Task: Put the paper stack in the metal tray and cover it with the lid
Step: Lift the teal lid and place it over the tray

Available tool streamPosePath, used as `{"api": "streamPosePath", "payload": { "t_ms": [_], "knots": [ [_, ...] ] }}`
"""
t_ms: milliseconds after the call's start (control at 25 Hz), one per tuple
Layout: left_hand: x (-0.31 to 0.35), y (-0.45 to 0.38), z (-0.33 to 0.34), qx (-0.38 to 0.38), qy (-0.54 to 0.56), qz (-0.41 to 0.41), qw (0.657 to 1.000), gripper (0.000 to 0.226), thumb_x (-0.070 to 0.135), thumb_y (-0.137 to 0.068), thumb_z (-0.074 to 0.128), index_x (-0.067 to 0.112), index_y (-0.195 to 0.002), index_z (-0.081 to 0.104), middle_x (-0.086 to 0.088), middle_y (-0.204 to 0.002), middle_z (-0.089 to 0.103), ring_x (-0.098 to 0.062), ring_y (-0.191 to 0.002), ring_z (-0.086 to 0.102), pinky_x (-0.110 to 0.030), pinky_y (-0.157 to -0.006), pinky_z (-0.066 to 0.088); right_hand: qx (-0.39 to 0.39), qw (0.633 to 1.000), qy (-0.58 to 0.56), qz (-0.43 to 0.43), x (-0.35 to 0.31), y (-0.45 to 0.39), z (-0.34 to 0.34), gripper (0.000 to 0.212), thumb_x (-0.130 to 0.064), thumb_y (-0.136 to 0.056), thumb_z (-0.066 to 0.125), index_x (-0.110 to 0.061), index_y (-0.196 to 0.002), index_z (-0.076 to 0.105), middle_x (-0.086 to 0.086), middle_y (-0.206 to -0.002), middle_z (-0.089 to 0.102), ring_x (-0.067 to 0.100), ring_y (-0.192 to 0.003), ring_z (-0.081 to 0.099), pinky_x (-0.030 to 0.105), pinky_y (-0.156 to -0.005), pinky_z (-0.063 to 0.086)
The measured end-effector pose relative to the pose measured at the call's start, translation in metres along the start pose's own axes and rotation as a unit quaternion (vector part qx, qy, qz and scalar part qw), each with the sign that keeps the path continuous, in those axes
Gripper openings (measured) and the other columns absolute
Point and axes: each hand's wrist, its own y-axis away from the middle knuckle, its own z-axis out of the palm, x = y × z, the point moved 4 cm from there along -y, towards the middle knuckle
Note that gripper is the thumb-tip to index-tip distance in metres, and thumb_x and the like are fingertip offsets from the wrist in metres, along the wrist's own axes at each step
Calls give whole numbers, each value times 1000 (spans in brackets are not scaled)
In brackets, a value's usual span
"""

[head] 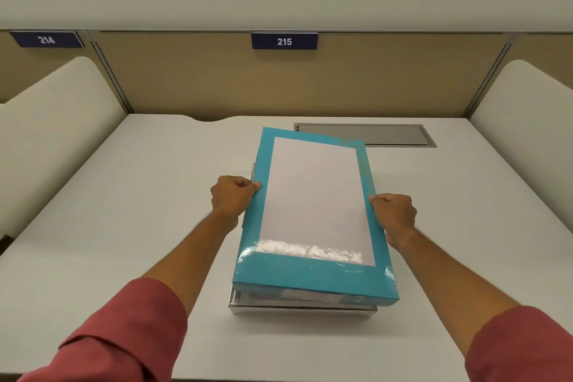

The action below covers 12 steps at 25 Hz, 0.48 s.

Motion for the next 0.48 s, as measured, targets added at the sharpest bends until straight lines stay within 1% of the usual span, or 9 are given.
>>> {"api": "streamPosePath", "payload": {
  "t_ms": [40, 120, 240, 280, 360, 480],
  "knots": [
    [-2, 1, 4, 1, -9, -2, 1000, 16, 28, -76, 78, 18, -66, 72, -1, -79, 71, -22, -76, 64, -33, -74, 55, 3, 1000, 13, 6, 5, 0, -1, 24, -23, -88, 66, -1, -90, 76, 14, -93, 73, 29, -77, 64, 38, -71, 56],
    [-7, -1, 9, 0, -20, -8, 1000, 19, 29, -75, 80, 21, -62, 69, 0, -79, 70, -22, -75, 65, -33, -75, 56, 6, 1000, 30, 9, 14, -1, 0, 25, -22, -88, 66, 2, -88, 75, 15, -94, 74, 29, -74, 63, 39, -75, 56],
    [-15, -4, 7, 9, -30, -22, 999, 23, 29, -74, 81, 24, -57, 66, 1, -78, 69, -19, -71, 63, -30, -69, 52, -3, 999, 41, 1, 17, 0, 7, 25, -23, -89, 66, 1, -88, 75, 13, -96, 74, 20, -65, 58, 31, -66, 53],
    [-19, -5, 6, 12, -31, -28, 999, 24, 28, -74, 81, 24, -57, 66, 0, -78, 70, -18, -70, 63, -30, -69, 52, -6, 999, 47, -3, 17, 0, 10, 26, -24, -89, 67, 1, -88, 75, 12, -95, 74, 18, -63, 56, 31, -66, 53],
    [-29, -8, 3, 12, -38, -42, 998, 22, 27, -75, 81, 22, -59, 67, -3, -80, 70, -22, -73, 64, -31, -70, 53, -14, 998, 59, -13, 17, 2, 17, 28, -25, -89, 67, 2, -88, 75, 12, -93, 74, 19, -66, 56, 34, -68, 55],
    [-44, -9, 0, 15, -41, -57, 997, 18, 27, -76, 80, 17, -66, 70, -5, -84, 70, -27, -79, 65, -35, -76, 56, -29, 997, 73, -24, 17, 3, 27, 27, -25, -89, 67, 0, -87, 76, 13, -94, 74, 23, -71, 58, 31, -66, 52]
  ]
}}
